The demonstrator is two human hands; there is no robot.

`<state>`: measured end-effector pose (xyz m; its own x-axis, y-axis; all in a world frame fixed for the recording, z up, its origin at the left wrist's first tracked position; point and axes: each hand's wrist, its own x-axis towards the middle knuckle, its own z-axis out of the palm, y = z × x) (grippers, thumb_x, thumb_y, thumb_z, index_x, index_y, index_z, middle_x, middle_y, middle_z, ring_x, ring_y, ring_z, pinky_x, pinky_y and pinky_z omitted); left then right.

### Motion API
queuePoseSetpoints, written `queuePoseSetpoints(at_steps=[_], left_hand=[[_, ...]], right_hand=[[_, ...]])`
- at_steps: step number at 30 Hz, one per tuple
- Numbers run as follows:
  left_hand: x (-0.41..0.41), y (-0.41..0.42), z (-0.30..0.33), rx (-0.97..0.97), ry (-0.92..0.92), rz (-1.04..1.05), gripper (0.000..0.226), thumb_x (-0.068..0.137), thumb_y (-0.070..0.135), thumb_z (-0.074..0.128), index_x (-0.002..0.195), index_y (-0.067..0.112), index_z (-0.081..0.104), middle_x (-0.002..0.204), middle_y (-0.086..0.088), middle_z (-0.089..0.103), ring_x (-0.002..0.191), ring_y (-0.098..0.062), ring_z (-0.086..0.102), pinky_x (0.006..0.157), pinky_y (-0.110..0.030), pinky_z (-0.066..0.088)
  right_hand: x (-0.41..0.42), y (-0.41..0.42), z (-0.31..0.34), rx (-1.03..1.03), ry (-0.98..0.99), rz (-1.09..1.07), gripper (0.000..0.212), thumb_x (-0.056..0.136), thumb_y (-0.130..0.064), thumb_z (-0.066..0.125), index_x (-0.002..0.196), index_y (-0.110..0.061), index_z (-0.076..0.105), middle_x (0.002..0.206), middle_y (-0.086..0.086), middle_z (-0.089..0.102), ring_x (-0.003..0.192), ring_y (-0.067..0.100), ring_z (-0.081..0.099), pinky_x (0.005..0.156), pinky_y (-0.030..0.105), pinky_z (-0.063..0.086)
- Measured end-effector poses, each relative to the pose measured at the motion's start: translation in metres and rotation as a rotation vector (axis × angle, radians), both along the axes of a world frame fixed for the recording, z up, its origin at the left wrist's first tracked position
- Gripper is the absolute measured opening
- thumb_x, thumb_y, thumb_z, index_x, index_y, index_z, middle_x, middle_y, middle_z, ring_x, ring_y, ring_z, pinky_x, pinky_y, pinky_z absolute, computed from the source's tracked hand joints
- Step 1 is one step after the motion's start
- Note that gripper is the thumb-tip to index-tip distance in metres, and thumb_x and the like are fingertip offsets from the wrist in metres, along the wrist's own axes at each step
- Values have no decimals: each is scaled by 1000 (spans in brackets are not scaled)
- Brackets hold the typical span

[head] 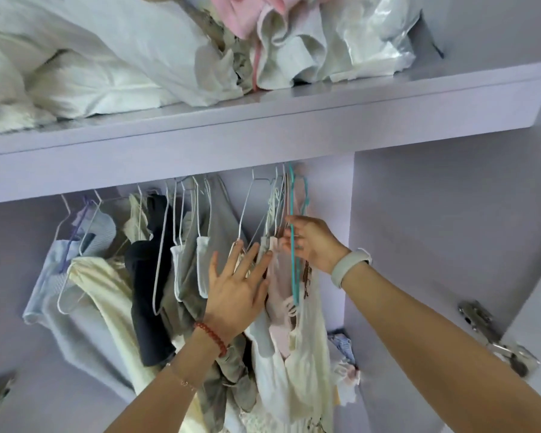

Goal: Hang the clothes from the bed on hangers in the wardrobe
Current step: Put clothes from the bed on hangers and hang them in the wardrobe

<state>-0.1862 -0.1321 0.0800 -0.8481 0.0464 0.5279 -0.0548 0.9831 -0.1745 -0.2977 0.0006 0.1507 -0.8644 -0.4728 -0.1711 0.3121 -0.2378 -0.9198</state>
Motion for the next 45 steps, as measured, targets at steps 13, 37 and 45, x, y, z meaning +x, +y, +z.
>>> queuePoseSetpoints(at_steps=[13,37,45], left_hand=[[-9,7,-9,50,55,46,44,90,34,35,127,27,56,129,-13,56,127,-33,44,98,-62,33],[76,139,-93,1049,-361,-402,80,92,22,55,145,-1,-1,155,-15,0,143,-24,0,113,-28,2],[115,229,-117,963,-818,-663,82,91,19,56,146,7,-4,155,-7,2,143,-19,5,110,-22,6]], right_hand=[[-29,42,-20,393,641,-530,29,93,-3,34,99,-1,62,63,-12,42,53,5,37,54,19,32],[286,294,-80,1093,1088,-1100,66,94,-55,26,79,-3,63,44,5,45,54,21,41,46,30,33],[423,371,-49,1354,929,-1382,45,90,-31,34,79,4,59,47,13,48,40,28,47,47,34,39]])
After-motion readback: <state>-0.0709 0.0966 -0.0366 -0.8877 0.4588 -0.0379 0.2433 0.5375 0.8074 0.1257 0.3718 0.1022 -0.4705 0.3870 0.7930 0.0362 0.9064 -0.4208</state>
